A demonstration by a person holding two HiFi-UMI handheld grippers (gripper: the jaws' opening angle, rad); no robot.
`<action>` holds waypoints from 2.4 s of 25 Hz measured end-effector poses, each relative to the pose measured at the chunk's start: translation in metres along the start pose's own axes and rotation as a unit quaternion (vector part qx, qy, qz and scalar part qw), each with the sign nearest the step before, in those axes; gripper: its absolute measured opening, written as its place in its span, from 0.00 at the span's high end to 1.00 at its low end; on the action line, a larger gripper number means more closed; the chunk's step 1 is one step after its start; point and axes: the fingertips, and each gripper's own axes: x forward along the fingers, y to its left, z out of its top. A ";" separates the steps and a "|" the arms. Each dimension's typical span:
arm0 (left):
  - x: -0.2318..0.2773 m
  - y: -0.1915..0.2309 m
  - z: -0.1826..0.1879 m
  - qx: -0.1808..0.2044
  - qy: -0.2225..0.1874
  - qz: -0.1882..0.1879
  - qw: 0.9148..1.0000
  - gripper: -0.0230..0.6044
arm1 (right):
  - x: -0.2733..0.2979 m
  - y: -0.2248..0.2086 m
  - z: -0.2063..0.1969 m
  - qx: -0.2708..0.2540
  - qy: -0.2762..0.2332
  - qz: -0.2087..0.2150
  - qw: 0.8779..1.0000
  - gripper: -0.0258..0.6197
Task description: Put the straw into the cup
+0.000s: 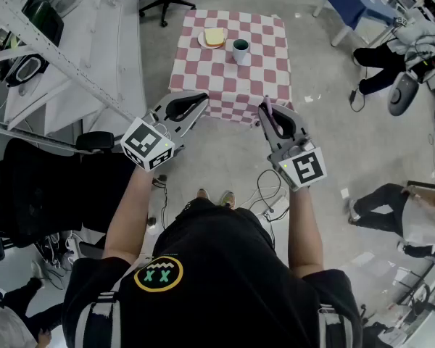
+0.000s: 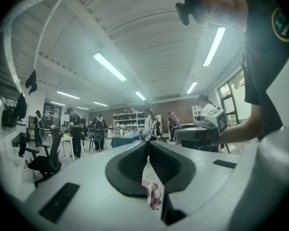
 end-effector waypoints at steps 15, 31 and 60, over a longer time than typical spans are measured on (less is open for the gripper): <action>0.005 -0.003 0.000 0.002 0.001 -0.002 1.000 0.92 | -0.002 -0.004 -0.003 -0.003 -0.001 0.003 1.000 0.90; 0.010 -0.014 0.006 0.007 0.002 0.004 1.000 0.92 | -0.011 -0.005 0.001 -0.009 -0.011 0.008 1.000 0.89; 0.054 -0.038 -0.001 0.015 0.003 0.002 1.000 0.92 | -0.035 -0.039 -0.018 -0.001 -0.023 0.008 1.000 0.89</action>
